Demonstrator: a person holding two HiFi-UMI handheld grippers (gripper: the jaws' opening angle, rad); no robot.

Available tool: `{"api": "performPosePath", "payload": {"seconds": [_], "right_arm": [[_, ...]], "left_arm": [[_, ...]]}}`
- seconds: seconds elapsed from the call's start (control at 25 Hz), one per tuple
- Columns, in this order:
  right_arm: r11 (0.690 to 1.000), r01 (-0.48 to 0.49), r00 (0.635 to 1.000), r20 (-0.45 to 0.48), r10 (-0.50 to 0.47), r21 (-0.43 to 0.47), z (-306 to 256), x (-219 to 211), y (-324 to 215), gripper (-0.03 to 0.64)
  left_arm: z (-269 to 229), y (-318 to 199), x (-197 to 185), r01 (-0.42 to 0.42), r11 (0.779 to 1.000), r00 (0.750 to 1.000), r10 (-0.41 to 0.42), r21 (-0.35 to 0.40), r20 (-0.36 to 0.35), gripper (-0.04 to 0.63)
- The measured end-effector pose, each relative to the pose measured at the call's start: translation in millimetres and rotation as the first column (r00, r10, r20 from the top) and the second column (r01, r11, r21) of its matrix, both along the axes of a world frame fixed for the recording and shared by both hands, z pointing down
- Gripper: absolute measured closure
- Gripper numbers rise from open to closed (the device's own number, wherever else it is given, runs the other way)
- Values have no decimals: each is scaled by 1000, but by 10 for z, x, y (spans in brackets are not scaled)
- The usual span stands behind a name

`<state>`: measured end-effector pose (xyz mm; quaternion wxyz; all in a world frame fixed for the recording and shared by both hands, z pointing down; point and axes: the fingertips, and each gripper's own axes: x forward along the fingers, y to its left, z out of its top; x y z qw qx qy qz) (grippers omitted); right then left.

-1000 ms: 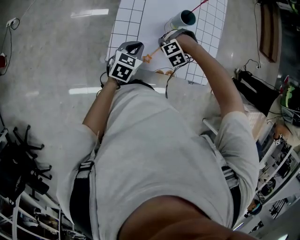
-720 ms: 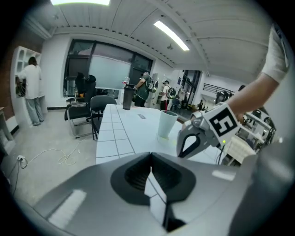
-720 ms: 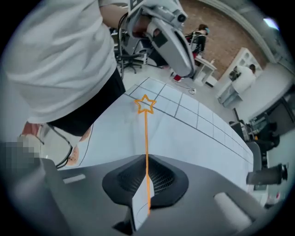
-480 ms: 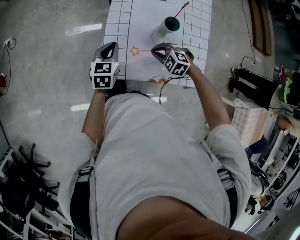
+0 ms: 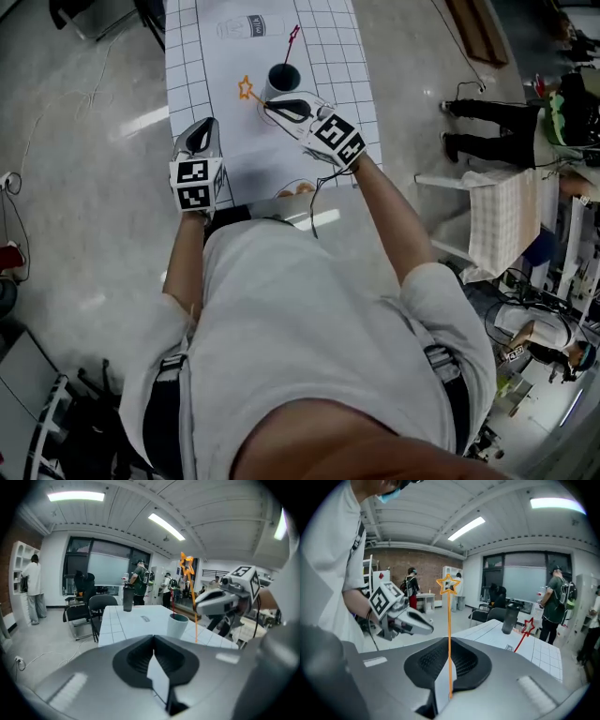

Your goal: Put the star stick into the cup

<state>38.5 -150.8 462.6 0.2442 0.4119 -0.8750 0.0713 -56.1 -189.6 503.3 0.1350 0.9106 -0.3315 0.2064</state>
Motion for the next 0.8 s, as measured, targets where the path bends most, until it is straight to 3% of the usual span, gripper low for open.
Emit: {"api": "performPosePath", "payload": {"seconds": [0.12,0.24,0.32,0.52,0.68,0.8], "right_arm": [[990,-118,987,122,108,72,-369,182,-252,603],[963,-245,941,266,208,114,-646,406,-470,601],[942,-313,914,308,264,121,-698,558,-597,603],[922,-368,909,260,327,125,-648,706,-783,601],[934,-346,936,102,336,91,-432,720,-850,601],[941,-338,941,3,338,12,-172,715,-830,601]], "left_arm": [[-101,-59,170,-45,999,999,45,26,-12,592],[-204,-146,286,-80,996,996,81,46,-23,592],[-244,-212,353,-100,994,994,102,48,-28,592],[-269,-337,395,-138,990,989,140,34,-46,592],[-177,-388,452,-176,984,983,176,-1,-55,592],[-105,-406,509,-208,978,977,206,-23,-59,592]]}}
